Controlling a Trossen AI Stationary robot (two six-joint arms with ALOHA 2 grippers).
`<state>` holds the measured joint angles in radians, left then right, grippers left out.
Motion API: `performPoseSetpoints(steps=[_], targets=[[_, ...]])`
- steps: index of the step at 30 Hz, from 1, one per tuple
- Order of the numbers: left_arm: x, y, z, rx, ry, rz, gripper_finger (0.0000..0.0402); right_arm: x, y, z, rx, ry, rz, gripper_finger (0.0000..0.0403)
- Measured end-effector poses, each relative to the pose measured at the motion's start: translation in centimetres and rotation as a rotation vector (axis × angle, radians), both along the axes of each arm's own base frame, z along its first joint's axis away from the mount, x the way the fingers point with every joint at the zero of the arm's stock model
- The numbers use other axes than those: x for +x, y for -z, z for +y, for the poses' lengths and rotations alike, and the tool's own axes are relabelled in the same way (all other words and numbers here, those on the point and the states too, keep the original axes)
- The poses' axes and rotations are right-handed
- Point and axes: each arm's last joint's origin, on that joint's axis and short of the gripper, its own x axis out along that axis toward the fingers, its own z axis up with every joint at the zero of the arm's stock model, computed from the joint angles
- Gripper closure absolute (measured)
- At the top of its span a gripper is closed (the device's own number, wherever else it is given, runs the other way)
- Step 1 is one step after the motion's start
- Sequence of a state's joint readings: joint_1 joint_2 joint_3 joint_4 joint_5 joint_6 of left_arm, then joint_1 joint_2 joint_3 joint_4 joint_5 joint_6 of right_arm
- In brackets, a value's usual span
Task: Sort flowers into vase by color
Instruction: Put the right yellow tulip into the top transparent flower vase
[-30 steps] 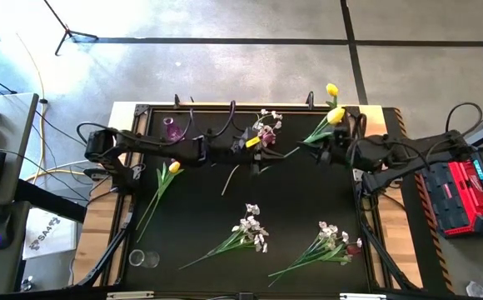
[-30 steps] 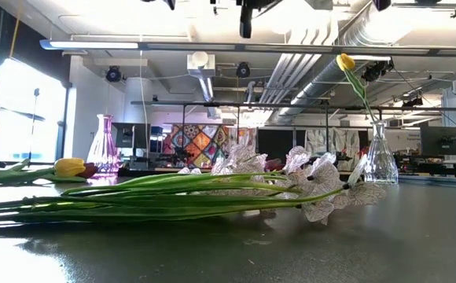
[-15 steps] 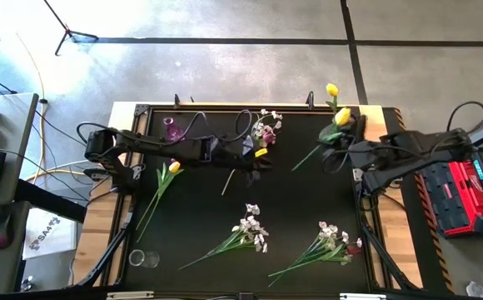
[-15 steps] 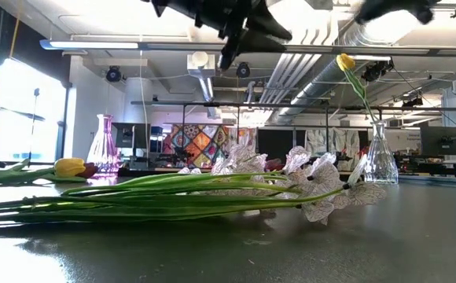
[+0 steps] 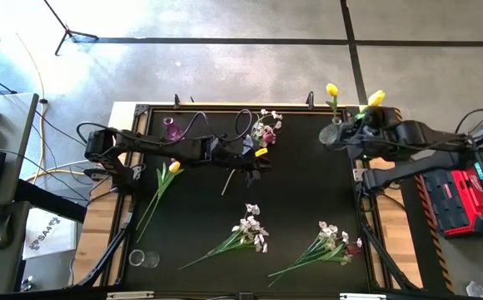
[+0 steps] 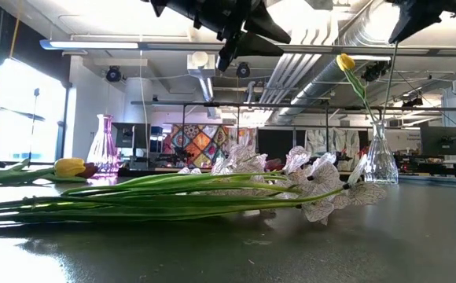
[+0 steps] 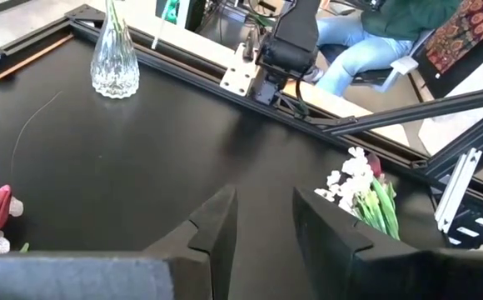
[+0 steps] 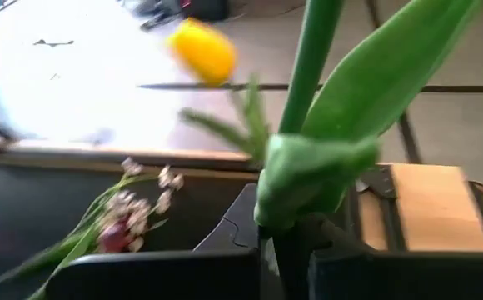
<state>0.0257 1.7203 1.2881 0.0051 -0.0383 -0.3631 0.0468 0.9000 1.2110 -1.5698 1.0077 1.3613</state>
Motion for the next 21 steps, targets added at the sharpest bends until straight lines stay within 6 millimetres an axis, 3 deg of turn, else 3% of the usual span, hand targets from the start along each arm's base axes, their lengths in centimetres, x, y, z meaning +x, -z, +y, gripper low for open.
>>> performPoseSetpoints(steps=[6, 13, 21], targets=[[0.0, 0.0, 0.1, 0.001, -0.003, 0.000, 0.0298, -0.2, -0.1, -1.3, -0.043, 0.119, 0.017, 0.0402], [0.0, 0.0, 0.4, 0.000, -0.009, 0.001, 0.0298, 0.2, -0.7, -1.9, -0.086, 0.119, 0.000, 0.0403], [0.0, 0.1, 0.4, 0.010, -0.007, 0.007, 0.0298, -0.5, -2.9, -2.7, -0.159, 0.153, 0.026, 0.0403]])
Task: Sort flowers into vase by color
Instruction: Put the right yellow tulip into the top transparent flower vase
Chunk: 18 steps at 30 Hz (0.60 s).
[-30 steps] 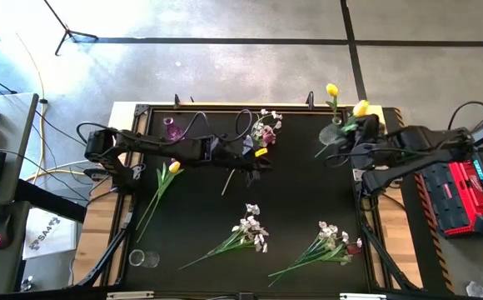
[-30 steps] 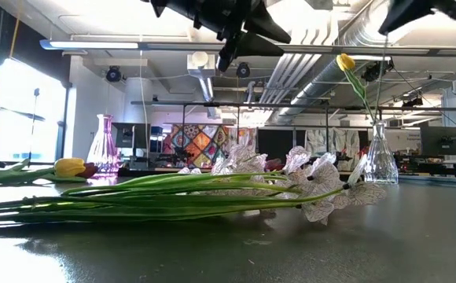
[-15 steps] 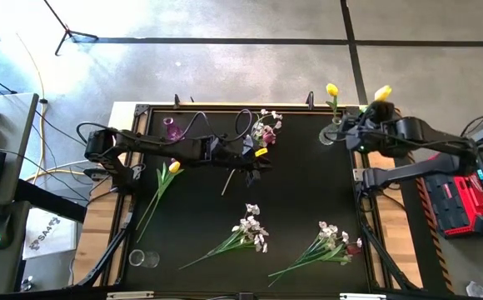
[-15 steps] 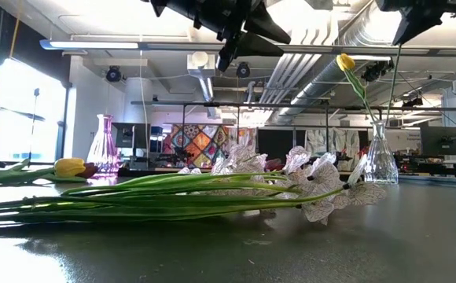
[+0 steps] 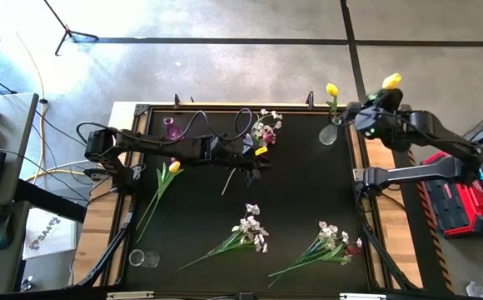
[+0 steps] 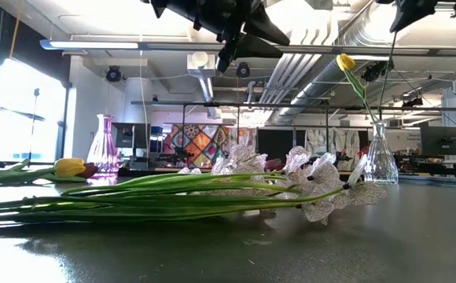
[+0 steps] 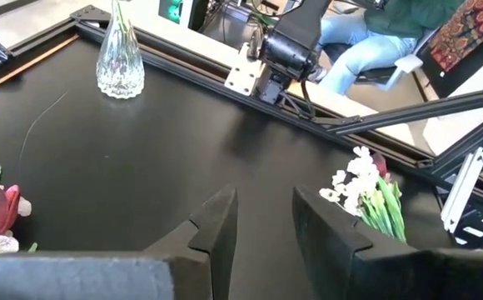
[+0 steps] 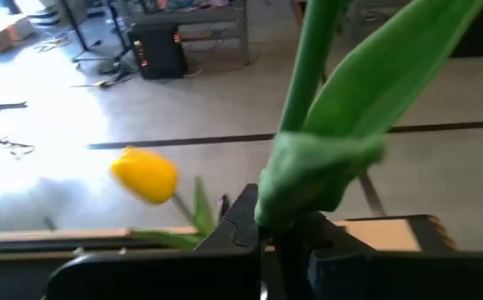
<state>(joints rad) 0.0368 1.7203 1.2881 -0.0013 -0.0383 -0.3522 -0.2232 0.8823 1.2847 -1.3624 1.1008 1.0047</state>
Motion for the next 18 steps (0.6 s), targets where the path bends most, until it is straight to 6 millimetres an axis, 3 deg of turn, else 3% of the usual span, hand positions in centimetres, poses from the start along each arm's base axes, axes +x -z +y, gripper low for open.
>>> performPoseSetpoints(steps=[18], targets=[[-0.1, 0.0, 1.5, 0.011, -0.034, 0.003, 0.0298, 1.2, 0.6, -1.2, 0.061, -0.034, 0.079, 0.0403]])
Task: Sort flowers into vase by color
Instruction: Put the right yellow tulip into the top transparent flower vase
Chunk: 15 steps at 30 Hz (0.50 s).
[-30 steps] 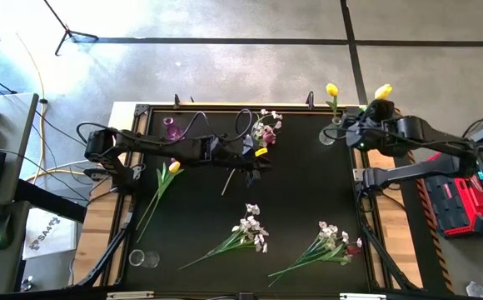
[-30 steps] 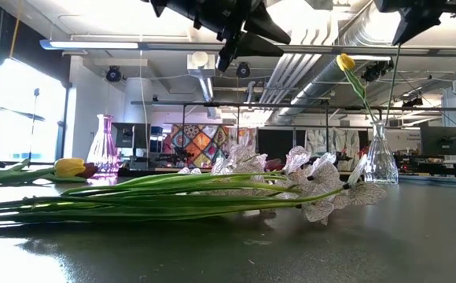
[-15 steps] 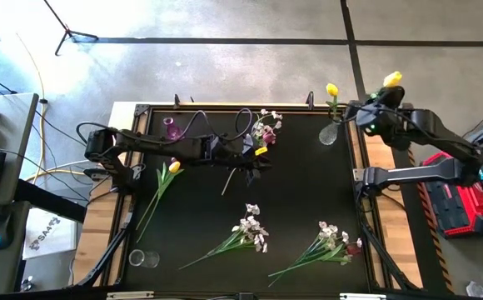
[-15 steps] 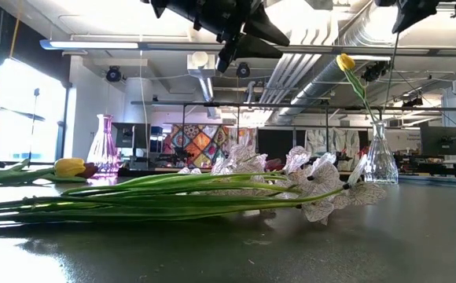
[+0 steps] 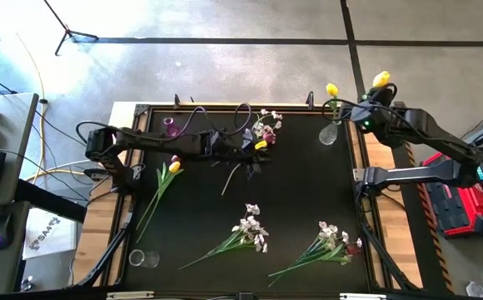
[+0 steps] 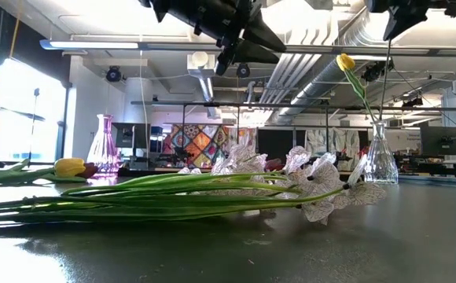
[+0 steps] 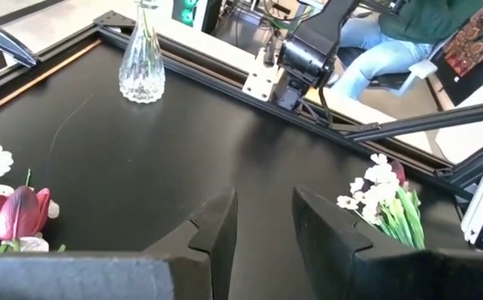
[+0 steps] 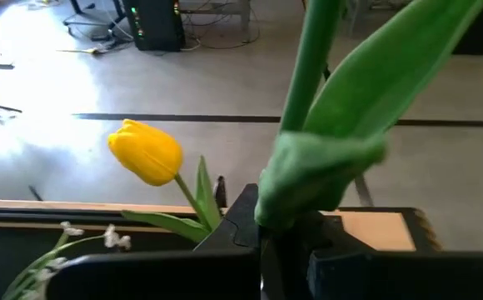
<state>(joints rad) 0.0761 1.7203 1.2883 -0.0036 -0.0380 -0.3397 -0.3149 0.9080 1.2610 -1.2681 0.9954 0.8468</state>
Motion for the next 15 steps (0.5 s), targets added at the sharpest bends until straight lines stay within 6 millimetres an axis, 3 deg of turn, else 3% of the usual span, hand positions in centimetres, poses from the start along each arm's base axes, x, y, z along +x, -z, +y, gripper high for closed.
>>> performPoseSetpoints(steps=[9, 15], targets=[[0.0, 0.0, 0.1, 0.021, -0.001, 0.004, 0.0298, 2.2, 0.9, -0.7, 0.028, -0.007, 0.087, 0.0396], [-0.2, 0.3, 0.2, 0.016, -0.047, 0.040, 0.0298, 3.1, 1.7, -1.2, 0.080, 0.011, 0.096, 0.0354]])
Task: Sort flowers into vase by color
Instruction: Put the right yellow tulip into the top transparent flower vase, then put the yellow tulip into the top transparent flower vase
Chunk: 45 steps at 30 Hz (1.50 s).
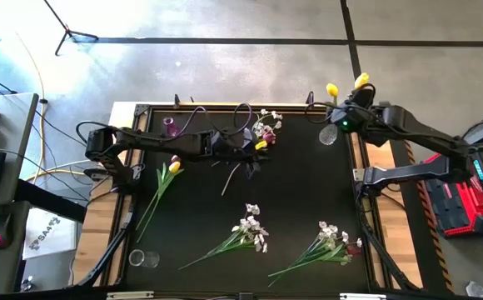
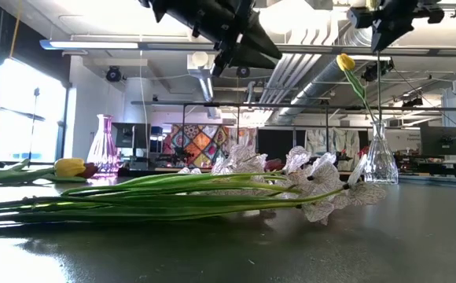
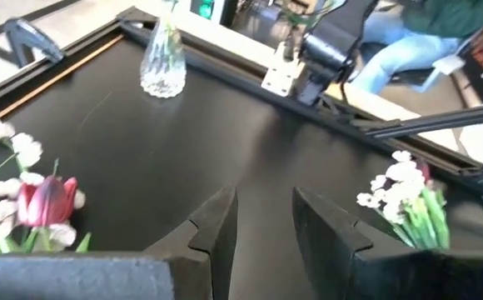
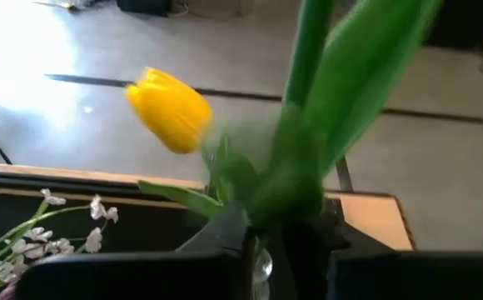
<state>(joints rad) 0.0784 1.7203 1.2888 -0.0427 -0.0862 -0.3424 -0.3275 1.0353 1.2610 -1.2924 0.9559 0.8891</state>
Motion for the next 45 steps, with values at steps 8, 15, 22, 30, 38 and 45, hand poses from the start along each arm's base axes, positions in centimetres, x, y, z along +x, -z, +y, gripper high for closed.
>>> performPoseSetpoints(steps=[8, 15, 22, 30, 38, 45], targets=[[-0.2, 0.3, 0.0, -0.009, -0.017, 0.037, 0.0298, -0.9, 0.4, -1.2, 0.096, 0.079, -0.023, 0.0273], [-0.2, 0.3, 0.2, -0.002, -0.035, 0.040, 0.0298, -1.0, 0.2, -2.1, 0.141, 0.034, -0.023, 0.0222], [-0.9, 1.2, 1.6, 0.002, -0.062, 0.143, 0.0298, -2.1, -2.0, -1.2, 0.101, -0.044, -0.101, 0.0210], [-1.7, 1.8, 3.6, 0.013, -0.013, 0.237, 0.0298, -3.6, -6.2, 0.9, 0.087, -0.292, -0.279, 0.0210], [-2.6, 4.6, 4.8, -0.087, -0.076, 0.446, 0.0298, -2.8, -5.7, 2.7, 0.178, -0.536, -0.365, 0.0210], [-6.4, 5.1, 3.9, -0.215, -0.250, 0.780, 0.0298, -1.5, -4.5, 3.9, 0.223, -0.635, -0.371, 0.0210]])
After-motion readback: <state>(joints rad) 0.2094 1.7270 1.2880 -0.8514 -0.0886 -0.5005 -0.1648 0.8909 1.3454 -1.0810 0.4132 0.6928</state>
